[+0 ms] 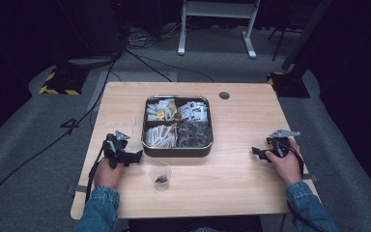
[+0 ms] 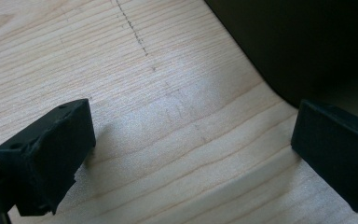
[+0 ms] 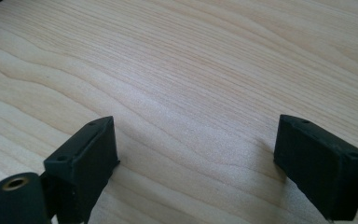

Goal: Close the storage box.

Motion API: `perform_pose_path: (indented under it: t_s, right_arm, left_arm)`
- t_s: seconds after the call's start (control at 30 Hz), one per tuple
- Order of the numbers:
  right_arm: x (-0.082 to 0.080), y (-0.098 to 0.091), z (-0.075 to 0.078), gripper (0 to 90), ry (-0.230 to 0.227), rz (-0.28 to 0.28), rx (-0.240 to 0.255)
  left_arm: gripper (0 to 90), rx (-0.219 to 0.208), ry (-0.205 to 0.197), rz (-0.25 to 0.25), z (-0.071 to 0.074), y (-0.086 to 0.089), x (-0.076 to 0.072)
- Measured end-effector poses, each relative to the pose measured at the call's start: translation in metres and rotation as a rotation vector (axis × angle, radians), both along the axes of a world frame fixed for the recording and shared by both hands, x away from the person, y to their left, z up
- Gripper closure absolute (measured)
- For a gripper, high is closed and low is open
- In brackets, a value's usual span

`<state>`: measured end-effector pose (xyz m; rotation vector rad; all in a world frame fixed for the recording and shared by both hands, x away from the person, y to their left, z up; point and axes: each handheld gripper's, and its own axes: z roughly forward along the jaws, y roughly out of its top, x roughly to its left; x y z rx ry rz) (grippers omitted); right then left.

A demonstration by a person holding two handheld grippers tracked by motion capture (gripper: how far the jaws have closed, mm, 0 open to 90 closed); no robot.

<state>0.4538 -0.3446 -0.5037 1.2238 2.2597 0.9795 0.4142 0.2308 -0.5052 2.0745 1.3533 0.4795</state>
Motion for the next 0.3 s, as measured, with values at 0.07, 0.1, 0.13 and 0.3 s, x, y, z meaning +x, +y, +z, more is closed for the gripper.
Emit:
perform_pose_path:
  t_s: [0.07, 0.1, 0.13, 0.3]
  right_arm:
    - [-0.0002, 0.0001, -0.0001, 13.0, -0.001, -0.002, 0.0]
    - [-0.0003, 0.0002, -0.0001, 13.0, -0.001, -0.004, 0.001]
    - [-0.0005, 0.0004, -0.0001, 13.1, -0.001, -0.007, 0.001]
    - [-0.0018, 0.0014, -0.0001, 14.1, 0.0, -0.019, 0.007]
  left_arm:
    - [0.0, 0.0, 0.0, 0.0, 0.0, 0.0, 0.0]
    - [0.0, 0.0, 0.0, 0.0, 0.0, 0.0, 0.0]
    - [0.0, 0.001, -0.001, 0.001, 0.0, 0.0, -0.0001]
    - [0.0, 0.0, 0.0, 0.0, 0.0, 0.0, -0.0002]
